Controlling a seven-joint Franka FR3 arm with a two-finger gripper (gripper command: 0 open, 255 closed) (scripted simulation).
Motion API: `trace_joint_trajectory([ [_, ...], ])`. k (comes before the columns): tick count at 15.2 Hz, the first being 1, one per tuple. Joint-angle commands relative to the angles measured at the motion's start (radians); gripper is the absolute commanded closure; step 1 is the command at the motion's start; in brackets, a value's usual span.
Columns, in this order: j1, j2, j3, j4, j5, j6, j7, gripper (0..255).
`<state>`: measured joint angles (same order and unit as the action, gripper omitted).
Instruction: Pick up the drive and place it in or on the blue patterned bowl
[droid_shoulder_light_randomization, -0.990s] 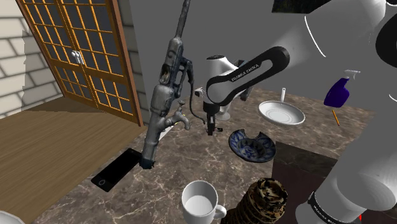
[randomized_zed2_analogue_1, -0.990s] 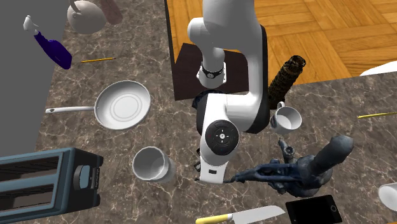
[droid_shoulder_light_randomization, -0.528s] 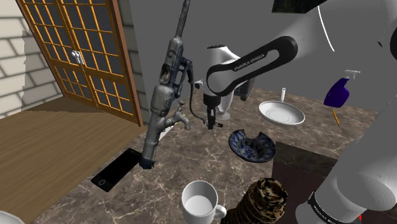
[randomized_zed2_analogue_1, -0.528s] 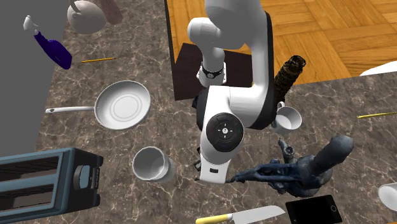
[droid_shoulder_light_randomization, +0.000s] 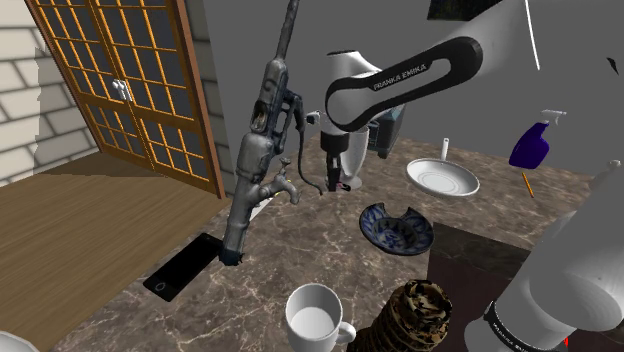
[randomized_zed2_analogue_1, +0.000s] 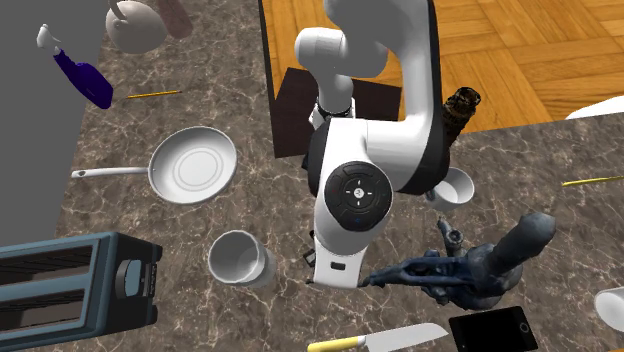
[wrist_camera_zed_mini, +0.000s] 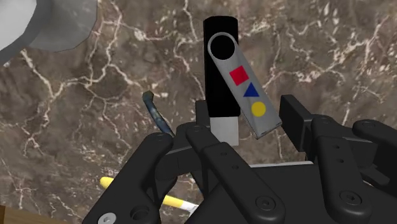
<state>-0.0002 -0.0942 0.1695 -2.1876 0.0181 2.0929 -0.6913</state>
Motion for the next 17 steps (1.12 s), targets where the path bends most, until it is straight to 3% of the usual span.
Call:
trace_joint_trajectory([
  [1, 0.0, -0.011, -0.001, 0.017, 0.002, -0.028, -0.002, 255],
  [7, -0.001, -0.034, -0.003, 0.07, 0.005, -0.104, -0.005, 255],
  [17, 0.03, -0.453, -0.018, -0.306, 0.067, -0.146, -0.031, 255],
])
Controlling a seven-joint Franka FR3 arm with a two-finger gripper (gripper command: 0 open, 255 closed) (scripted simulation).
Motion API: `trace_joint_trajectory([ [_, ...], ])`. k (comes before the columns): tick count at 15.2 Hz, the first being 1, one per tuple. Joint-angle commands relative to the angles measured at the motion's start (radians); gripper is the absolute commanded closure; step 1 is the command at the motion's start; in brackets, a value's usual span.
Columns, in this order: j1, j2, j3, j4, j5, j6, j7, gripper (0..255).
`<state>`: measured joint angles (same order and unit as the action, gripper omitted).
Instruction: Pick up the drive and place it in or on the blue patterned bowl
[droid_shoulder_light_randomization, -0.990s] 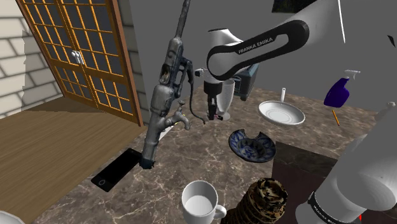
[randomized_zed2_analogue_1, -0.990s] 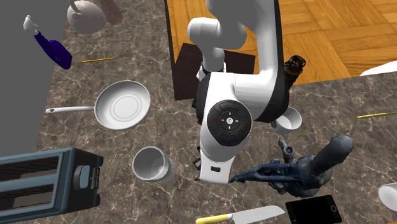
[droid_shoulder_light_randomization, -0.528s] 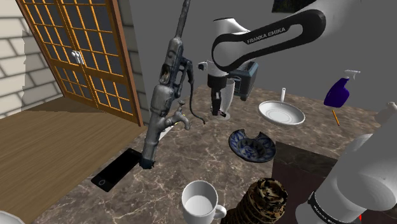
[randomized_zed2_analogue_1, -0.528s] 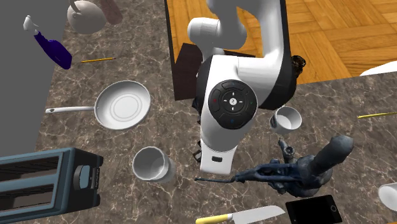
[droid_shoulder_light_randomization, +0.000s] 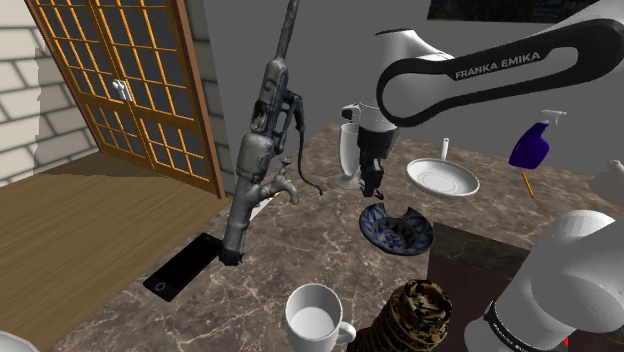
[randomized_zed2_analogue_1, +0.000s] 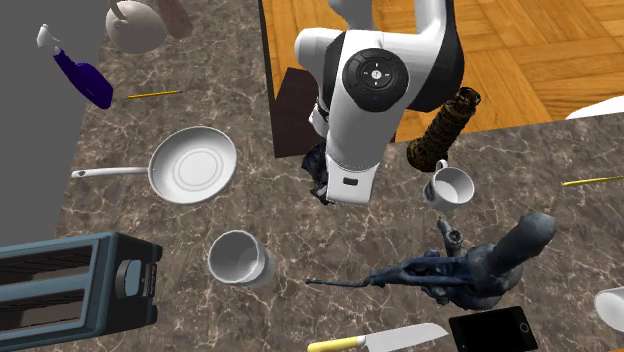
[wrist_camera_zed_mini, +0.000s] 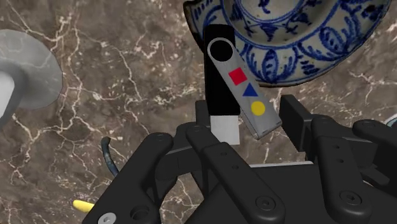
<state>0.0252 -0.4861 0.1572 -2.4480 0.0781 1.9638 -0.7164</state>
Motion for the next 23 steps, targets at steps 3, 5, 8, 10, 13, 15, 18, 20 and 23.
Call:
trace_joint_trajectory([
  [3, 0.02, -0.199, -0.011, -0.138, 0.019, -0.061, -0.008, 255],
  [5, 0.029, -0.273, -0.014, -0.183, 0.025, -0.091, -0.007, 255],
  [8, 0.03, -0.266, -0.01, -0.219, 0.028, -0.048, -0.008, 255],
  [10, 0.031, -0.26, -0.007, -0.242, 0.031, -0.018, -0.008, 255],
  [13, 0.032, -0.248, -0.003, -0.276, 0.035, 0.028, -0.008, 255],
  [15, 0.033, -0.238, 0.0, -0.298, 0.037, 0.059, -0.009, 255],
  [18, 0.034, -0.221, 0.004, -0.329, 0.041, 0.107, -0.009, 255],
  [20, 0.035, -0.211, 0.007, -0.343, 0.043, 0.131, -0.009, 255],
  [23, 0.035, -0.211, 0.007, -0.343, 0.043, 0.131, -0.009, 255],
])
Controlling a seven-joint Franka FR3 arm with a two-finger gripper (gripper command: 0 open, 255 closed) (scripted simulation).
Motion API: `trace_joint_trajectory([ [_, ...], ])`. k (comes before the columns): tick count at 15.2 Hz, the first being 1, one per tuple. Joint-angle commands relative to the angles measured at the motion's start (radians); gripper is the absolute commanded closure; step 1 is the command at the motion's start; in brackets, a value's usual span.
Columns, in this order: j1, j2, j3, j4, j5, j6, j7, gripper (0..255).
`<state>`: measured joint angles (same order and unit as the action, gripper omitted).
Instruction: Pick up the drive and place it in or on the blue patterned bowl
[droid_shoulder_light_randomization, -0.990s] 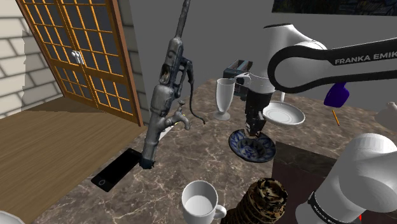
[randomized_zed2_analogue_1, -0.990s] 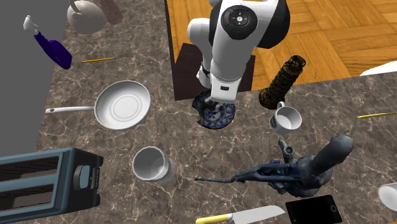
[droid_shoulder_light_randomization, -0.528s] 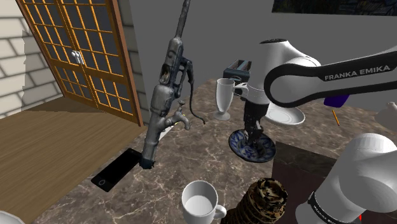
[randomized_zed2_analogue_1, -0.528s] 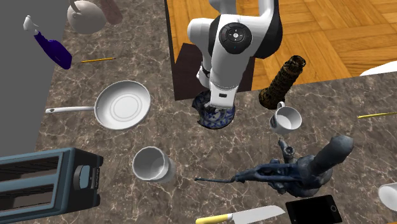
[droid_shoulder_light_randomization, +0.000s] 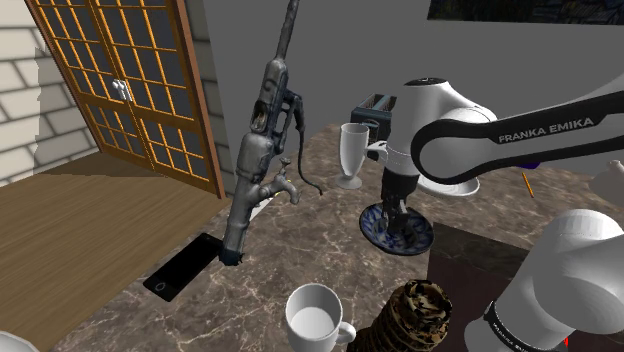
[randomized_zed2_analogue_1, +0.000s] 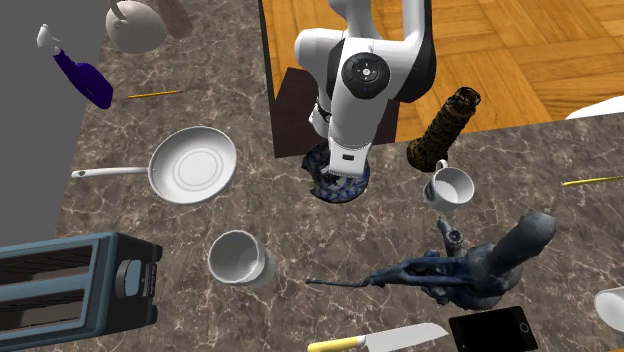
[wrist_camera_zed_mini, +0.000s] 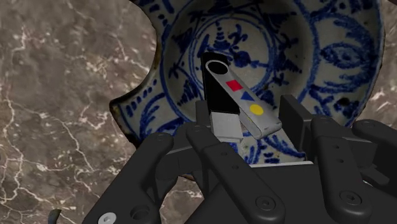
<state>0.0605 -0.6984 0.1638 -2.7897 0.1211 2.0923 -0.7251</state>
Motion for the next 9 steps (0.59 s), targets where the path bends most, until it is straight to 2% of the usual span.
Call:
trace_joint_trajectory([
  [1, 0.0, 0.001, 0.0, -0.001, 0.0, 0.003, 0.0, 255],
  [4, 0.0, 0.001, 0.0, -0.001, 0.0, 0.003, 0.0, 255],
  [5, 0.0, 0.002, 0.0, -0.001, 0.0, 0.003, 0.0, 0],
  [9, 0.0, 0.001, 0.0, -0.001, 0.0, 0.003, -0.001, 0],
])
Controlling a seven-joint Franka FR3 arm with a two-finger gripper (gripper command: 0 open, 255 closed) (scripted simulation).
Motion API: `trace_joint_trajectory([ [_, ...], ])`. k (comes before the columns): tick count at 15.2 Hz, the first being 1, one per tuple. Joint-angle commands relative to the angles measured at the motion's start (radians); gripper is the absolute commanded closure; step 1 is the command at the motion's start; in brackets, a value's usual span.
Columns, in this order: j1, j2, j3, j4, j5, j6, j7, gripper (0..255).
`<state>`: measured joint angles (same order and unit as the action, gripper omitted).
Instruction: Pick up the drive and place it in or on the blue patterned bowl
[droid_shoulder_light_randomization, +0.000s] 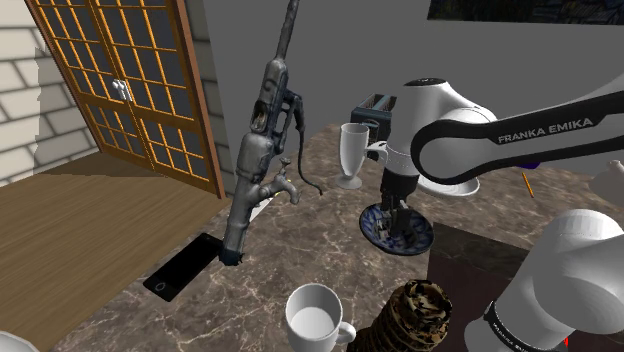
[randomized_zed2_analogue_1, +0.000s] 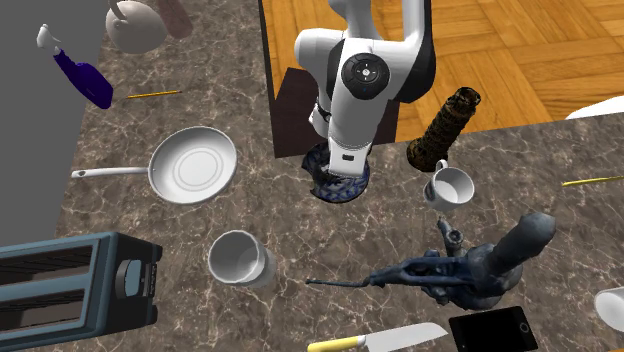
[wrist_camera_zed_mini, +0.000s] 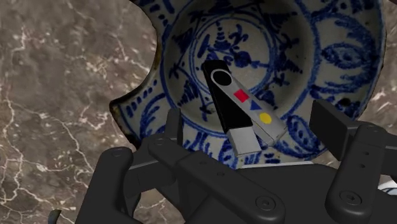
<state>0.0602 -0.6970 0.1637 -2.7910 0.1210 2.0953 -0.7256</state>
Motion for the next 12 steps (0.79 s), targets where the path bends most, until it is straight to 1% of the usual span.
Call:
trace_joint_trajectory([
  [1, 0.0, 0.0, 0.0, 0.0, 0.0, 0.0, 0.0, 0],
  [5, -0.004, -0.049, -0.014, 0.101, -0.012, -0.15, 0.001, 0],
  [12, -0.004, -0.049, -0.014, 0.101, -0.012, -0.15, 0.001, 0],
])
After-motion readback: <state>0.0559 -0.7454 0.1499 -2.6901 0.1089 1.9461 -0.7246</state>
